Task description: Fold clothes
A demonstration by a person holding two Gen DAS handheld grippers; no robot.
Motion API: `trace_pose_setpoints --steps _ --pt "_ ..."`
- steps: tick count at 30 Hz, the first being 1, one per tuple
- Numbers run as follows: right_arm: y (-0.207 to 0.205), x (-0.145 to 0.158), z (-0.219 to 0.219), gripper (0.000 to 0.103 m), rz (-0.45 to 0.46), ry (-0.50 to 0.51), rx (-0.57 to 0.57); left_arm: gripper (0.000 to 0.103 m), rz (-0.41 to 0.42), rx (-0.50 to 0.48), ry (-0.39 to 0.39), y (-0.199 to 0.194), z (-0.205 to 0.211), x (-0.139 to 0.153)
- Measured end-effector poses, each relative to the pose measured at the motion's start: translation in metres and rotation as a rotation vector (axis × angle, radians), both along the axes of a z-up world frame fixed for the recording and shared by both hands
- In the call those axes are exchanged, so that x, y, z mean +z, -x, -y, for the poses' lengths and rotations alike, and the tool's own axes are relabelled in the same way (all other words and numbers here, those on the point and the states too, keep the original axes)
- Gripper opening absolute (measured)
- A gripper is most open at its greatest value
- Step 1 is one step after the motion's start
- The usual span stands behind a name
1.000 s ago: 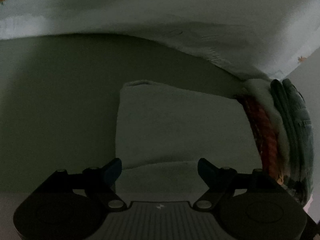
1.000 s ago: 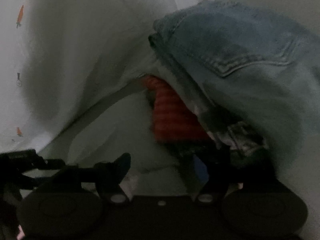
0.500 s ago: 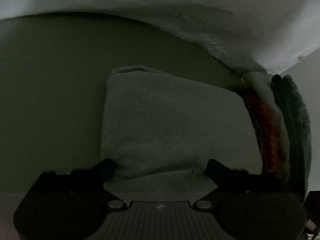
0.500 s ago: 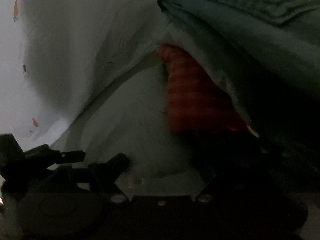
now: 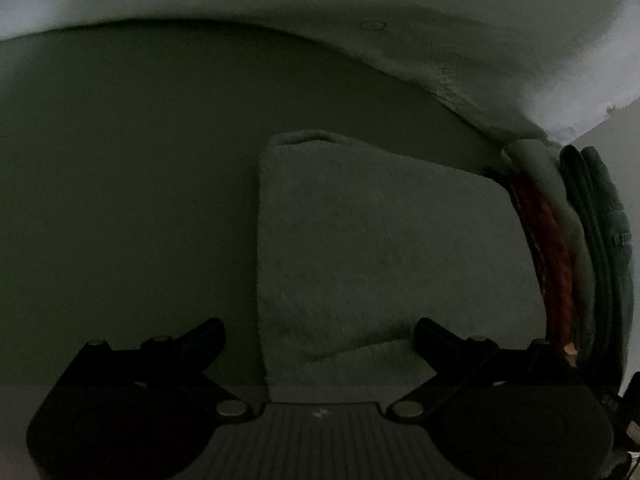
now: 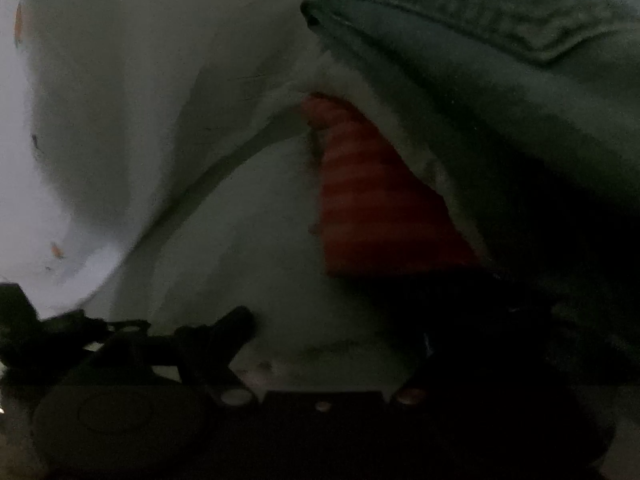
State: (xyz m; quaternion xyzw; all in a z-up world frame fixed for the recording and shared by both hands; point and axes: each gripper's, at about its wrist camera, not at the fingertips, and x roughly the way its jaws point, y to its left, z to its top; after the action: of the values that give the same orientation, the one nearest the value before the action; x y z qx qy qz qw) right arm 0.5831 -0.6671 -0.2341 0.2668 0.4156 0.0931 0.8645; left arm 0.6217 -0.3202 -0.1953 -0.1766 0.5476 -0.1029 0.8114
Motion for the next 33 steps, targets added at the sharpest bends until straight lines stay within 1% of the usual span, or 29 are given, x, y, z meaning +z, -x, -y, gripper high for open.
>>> trace_pose_setpoints --steps 2,4,6,7,8,10,11,12,15,17,18,19,20,22,24,25,26,27,28,29,30,31,32,33 --pt "0.002 -0.001 -0.001 0.084 0.007 0.005 -0.013 0.101 0.006 -0.016 -0.005 0.002 0.002 0.0" --pt "-0.001 -0.003 -0.004 0.087 0.018 -0.005 -0.015 0.102 0.01 -0.028 0.013 0.003 0.004 -0.001" --pt "-0.006 -0.005 -0.006 0.088 0.031 -0.02 -0.009 0.102 0.018 -0.026 0.021 0.003 0.004 -0.001" --pt "-0.011 -0.007 -0.007 0.09 0.035 -0.04 0.003 0.102 0.021 -0.021 0.031 0.003 0.004 -0.002" --pt "-0.016 -0.008 -0.008 0.096 0.039 -0.062 0.011 0.102 0.021 -0.016 0.045 0.002 0.002 -0.002" --pt "-0.024 -0.011 -0.007 0.095 0.047 -0.126 0.044 0.102 0.022 -0.004 0.081 -0.001 -0.001 -0.004" --pt "-0.03 -0.013 -0.009 0.095 0.048 -0.156 0.069 0.102 0.021 0.009 0.123 -0.003 -0.004 -0.005" --pt "-0.033 -0.014 -0.011 0.095 0.053 -0.163 0.087 0.102 0.017 0.024 0.172 -0.006 -0.007 -0.008" --pt "-0.039 -0.013 -0.012 0.097 0.078 -0.154 0.136 0.103 0.003 0.103 0.282 -0.012 -0.019 -0.015" --pt "-0.039 -0.016 -0.007 0.097 0.07 -0.202 0.134 0.102 -0.005 0.156 0.348 -0.011 -0.026 -0.019" --pt "-0.04 -0.017 -0.006 0.097 0.064 -0.233 0.134 0.102 -0.008 0.167 0.403 -0.01 -0.029 -0.023" --pt "-0.043 -0.019 -0.007 0.097 0.06 -0.251 0.141 0.101 -0.027 0.166 0.483 -0.009 -0.028 -0.029" --pt "-0.046 -0.02 -0.012 0.097 0.062 -0.247 0.158 0.101 -0.045 0.168 0.534 -0.009 -0.023 -0.035" --pt "-0.049 -0.015 -0.023 0.096 0.074 -0.195 0.2 0.1 -0.023 0.155 0.535 -0.008 -0.009 -0.036" --pt "-0.049 -0.012 -0.029 0.084 0.055 -0.191 0.24 0.085 -0.007 0.137 0.494 -0.008 0.002 -0.033" --pt "-0.05 -0.013 -0.032 0.071 0.031 -0.226 0.261 0.08 -0.005 0.138 0.473 -0.008 0.006 -0.032" --pt "-0.051 -0.015 -0.035 0.07 0.007 -0.276 0.269 0.067 -0.008 0.146 0.45 -0.007 0.008 -0.031" --pt "-0.049 -0.017 -0.038 0.069 -0.004 -0.298 0.262 0.056 -0.013 0.153 0.422 -0.006 0.007 -0.03" --pt "-0.047 -0.015 -0.041 0.067 0.0 -0.286 0.252 0.051 -0.019 0.156 0.4 -0.006 0.005 -0.029" --pt "-0.045 -0.012 -0.045 0.062 0.007 -0.266 0.242 0.044 -0.023 0.159 0.394 -0.004 0.002 -0.027" --pt "-0.042 -0.009 -0.045 0.06 0.015 -0.257 0.226 0.037 -0.025 0.168 0.397 -0.003 -0.001 -0.024" --pt "-0.038 -0.006 -0.044 0.053 0.024 -0.252 0.208 0.034 -0.026 0.18 0.4 -0.001 -0.003 -0.022" --pt "-0.035 -0.002 -0.043 0.049 0.04 -0.247 0.193 0.03 -0.022 0.192 0.403 0.002 -0.005 -0.02" --pt "-0.031 0.004 -0.042 0.048 0.06 -0.232 0.186 0.028 -0.015 0.2 0.406 0.004 -0.004 -0.016"
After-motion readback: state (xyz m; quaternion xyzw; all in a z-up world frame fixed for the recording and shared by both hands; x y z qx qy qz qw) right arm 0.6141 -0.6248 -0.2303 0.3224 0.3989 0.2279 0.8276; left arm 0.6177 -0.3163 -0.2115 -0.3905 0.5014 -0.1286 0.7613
